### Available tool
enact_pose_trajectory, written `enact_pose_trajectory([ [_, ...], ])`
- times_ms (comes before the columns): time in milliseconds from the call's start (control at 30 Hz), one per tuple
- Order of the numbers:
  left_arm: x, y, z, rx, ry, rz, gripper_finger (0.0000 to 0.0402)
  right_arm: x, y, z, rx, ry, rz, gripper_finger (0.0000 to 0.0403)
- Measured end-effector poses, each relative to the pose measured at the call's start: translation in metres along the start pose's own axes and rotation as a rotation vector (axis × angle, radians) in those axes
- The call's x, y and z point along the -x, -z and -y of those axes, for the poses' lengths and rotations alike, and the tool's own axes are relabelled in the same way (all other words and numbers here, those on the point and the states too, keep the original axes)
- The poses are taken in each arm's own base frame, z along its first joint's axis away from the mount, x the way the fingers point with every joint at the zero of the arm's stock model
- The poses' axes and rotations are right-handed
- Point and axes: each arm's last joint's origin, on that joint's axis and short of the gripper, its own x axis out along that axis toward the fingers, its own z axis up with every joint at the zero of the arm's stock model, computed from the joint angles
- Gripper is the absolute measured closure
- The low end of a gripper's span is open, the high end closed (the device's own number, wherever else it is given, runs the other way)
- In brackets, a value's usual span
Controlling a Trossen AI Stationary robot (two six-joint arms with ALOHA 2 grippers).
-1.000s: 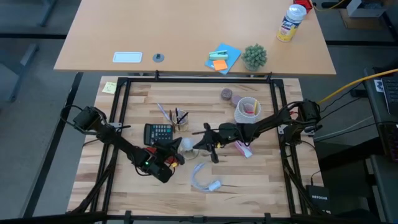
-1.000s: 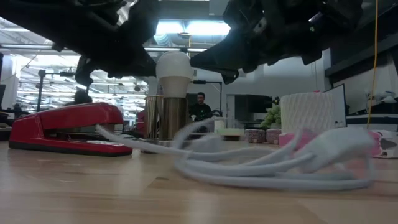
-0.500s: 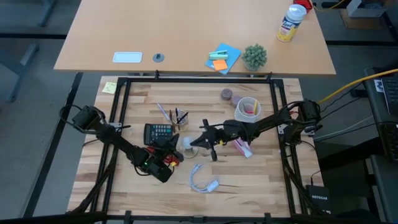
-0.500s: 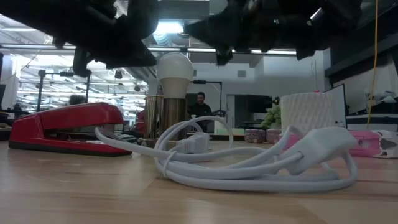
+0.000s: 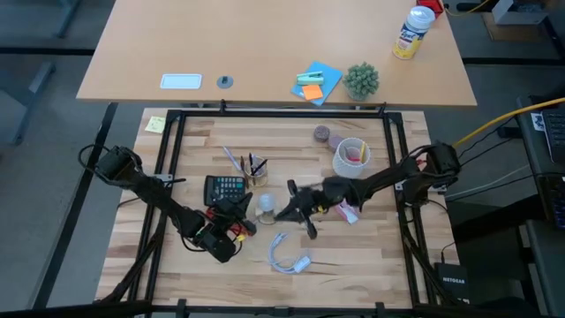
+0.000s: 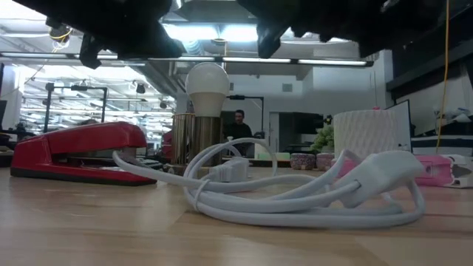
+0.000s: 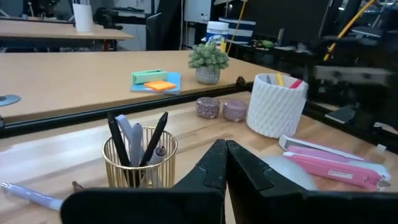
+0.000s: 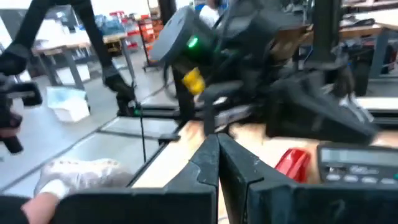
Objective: Screw lightbulb
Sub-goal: Remove the white lightbulb from the gold lamp
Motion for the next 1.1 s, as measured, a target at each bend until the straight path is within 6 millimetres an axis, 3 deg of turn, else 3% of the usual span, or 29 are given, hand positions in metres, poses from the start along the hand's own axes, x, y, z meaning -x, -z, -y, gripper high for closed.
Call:
enact_pose_trajectory([
  [133,-0.003,0.0,0.0,-0.031,0.008,-0.019,0.0401,-0.004,0.006,-0.018,0.039,0.066,-0.026,0.0395],
  [300,-0.007,0.0,-0.001,-0.102,-0.005,-0.018,0.0401,-0.005,0.011,-0.026,0.092,0.228,-0.056,0.0395],
  [600,-0.023,0.0,-0.003,-0.126,-0.012,-0.069,0.0401,-0.008,0.03,-0.019,0.092,0.364,-0.12,0.0395],
  [800,-0.035,0.001,-0.006,-0.131,-0.017,-0.112,0.0401,-0.008,0.032,-0.017,0.096,0.42,-0.121,0.0395],
  [1100,-0.035,0.003,-0.005,-0.127,0.032,-0.174,0.0402,-0.005,0.038,-0.008,0.068,0.51,-0.181,0.0395],
])
